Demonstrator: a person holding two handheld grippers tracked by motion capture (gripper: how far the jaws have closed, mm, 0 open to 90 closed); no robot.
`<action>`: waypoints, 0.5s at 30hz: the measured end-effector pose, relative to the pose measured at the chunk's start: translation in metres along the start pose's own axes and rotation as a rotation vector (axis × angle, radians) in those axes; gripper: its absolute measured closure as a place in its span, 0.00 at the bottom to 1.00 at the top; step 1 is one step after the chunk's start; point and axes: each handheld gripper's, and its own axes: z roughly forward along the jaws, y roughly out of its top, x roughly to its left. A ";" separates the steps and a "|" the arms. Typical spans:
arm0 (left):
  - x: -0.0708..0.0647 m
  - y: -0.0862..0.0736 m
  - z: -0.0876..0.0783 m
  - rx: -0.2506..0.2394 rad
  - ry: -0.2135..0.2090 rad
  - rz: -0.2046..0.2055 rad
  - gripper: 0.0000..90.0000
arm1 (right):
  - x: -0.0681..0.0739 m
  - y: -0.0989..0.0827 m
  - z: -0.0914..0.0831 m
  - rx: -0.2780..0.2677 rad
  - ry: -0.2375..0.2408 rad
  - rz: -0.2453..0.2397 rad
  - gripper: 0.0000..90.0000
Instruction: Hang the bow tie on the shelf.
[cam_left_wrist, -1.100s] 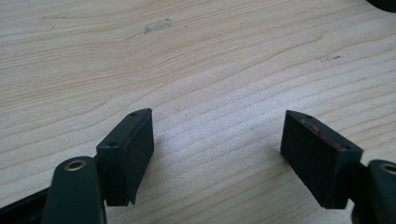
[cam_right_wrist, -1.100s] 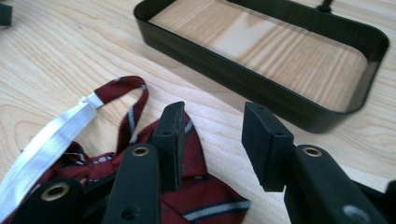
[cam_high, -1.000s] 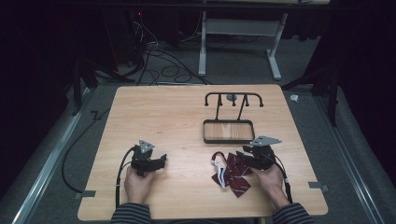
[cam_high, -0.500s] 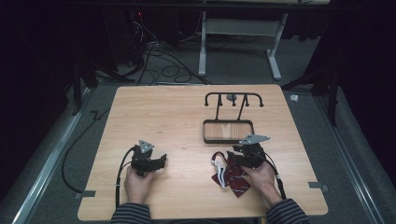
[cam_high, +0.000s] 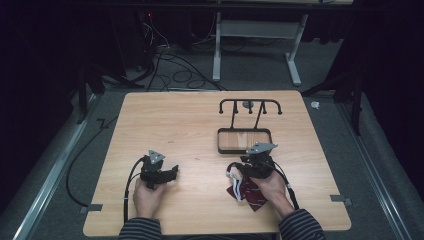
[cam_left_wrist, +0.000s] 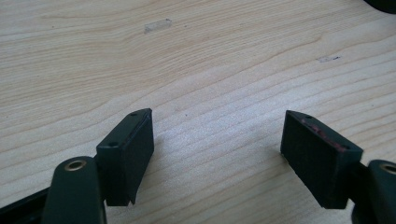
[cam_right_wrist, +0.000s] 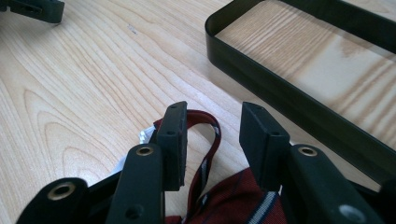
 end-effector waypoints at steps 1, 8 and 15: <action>0.000 0.000 0.000 0.000 0.000 0.000 0.29 | 0.000 0.001 0.001 0.005 0.004 0.003 0.71; 0.000 0.000 0.000 -0.001 0.000 0.000 0.29 | 0.003 0.006 0.011 0.025 0.016 -0.011 0.71; 0.000 0.000 0.000 -0.002 0.000 0.000 0.29 | 0.005 0.012 0.019 0.036 0.027 -0.022 0.70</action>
